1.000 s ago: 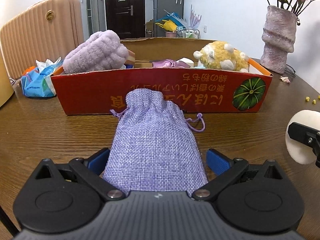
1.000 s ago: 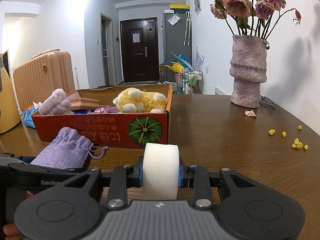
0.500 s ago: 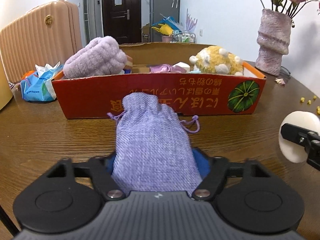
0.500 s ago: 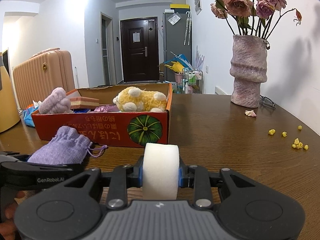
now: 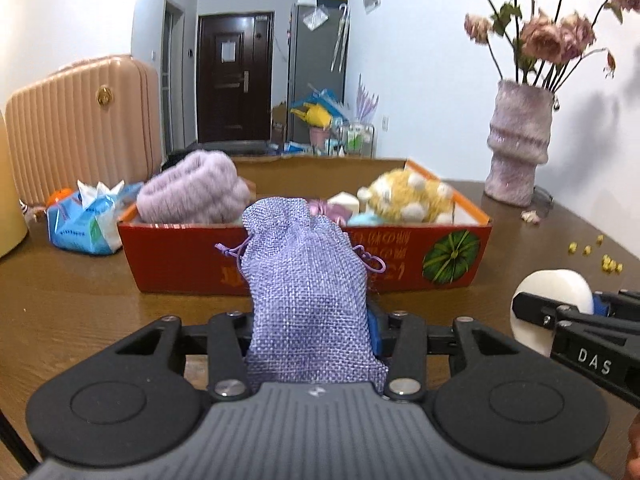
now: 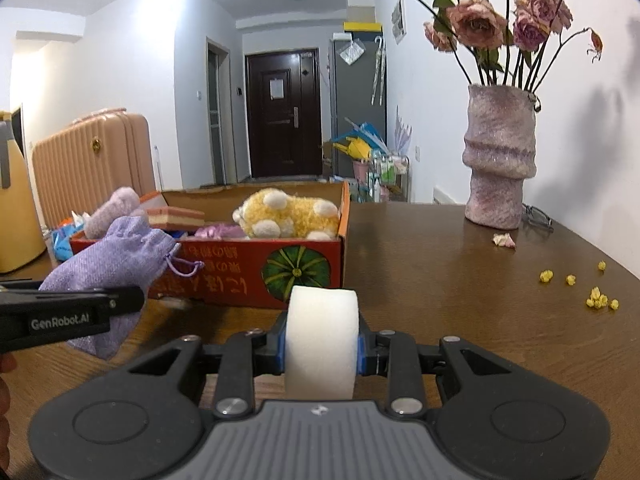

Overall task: Organize soft objects
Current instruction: 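Lift the pouch and sponge roll with both tools over the box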

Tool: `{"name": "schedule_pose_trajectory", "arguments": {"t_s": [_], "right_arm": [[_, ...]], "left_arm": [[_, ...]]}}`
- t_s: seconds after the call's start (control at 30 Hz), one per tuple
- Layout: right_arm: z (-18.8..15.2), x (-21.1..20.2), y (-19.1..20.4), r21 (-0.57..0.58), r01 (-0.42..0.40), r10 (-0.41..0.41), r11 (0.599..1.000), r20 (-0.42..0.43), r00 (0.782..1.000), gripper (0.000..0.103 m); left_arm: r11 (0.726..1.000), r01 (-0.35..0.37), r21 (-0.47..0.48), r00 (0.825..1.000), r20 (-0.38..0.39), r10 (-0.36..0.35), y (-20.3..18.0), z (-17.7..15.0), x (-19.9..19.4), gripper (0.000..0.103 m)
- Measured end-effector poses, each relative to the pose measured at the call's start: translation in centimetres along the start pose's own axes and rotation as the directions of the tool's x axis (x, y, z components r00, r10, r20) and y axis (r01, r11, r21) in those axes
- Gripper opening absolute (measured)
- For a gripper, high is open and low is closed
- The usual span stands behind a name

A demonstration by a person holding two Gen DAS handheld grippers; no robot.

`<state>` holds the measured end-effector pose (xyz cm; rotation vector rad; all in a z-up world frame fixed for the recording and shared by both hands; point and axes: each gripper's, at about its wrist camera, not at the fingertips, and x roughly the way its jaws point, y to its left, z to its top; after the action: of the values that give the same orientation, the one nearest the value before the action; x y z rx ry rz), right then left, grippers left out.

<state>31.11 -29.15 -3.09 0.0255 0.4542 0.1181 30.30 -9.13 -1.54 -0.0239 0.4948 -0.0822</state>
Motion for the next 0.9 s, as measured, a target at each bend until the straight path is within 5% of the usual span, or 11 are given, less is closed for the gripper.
{"name": "schedule_pose_trajectory", "arguments": {"t_s": [0.47, 0.9], "right_arm": [[0.7, -1.5, 2.1, -0.006, -0.007, 0.008, 1.000, 0.200, 0.980, 0.029], [1.9, -0.4, 5.0, 0.006, 0.013, -0.014, 1.000, 0.315, 0.949, 0.029]], "left_arm": [[1.000, 0.007, -0.025, 0.990, 0.140, -0.004, 0.6, 1.8, -2.3, 0.044], [0.995, -0.043, -0.092, 0.969, 0.237, 0.064, 2.7, 4.1, -2.6, 0.044]]}}
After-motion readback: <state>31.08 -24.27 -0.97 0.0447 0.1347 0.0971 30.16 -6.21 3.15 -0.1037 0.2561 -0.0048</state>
